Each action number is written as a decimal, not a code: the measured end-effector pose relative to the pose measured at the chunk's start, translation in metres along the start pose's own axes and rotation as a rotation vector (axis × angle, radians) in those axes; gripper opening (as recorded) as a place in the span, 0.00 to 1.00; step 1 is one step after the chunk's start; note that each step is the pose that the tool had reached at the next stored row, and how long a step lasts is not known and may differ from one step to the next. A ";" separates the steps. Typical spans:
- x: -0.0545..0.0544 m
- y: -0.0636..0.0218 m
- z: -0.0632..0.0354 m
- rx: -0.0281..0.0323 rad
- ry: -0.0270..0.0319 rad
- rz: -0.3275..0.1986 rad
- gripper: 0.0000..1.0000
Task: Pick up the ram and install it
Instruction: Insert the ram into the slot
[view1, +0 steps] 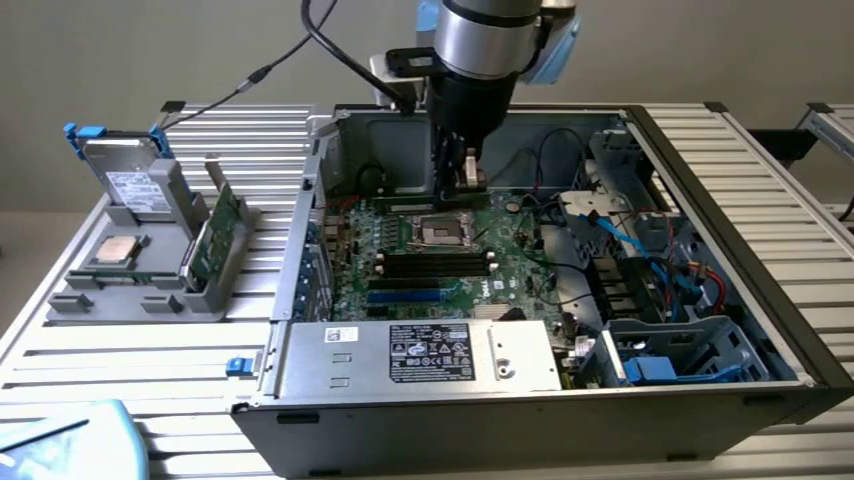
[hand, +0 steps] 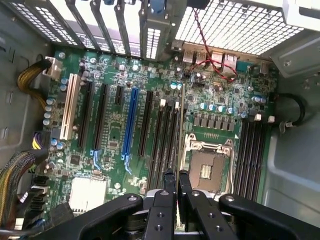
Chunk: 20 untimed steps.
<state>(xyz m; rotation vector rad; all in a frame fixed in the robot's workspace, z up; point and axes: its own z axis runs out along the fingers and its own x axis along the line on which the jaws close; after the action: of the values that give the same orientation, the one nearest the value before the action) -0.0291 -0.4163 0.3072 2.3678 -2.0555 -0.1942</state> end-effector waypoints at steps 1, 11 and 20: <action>0.000 -0.0001 0.0007 0.0034 0.0000 0.008 0.14; 0.002 -0.0025 0.0162 0.0158 -0.0060 0.095 0.14; 0.002 -0.0141 0.0201 -0.0420 0.0209 0.102 0.14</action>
<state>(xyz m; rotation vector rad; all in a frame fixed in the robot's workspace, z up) -0.0168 -0.4147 0.2860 2.2247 -2.1342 -0.2089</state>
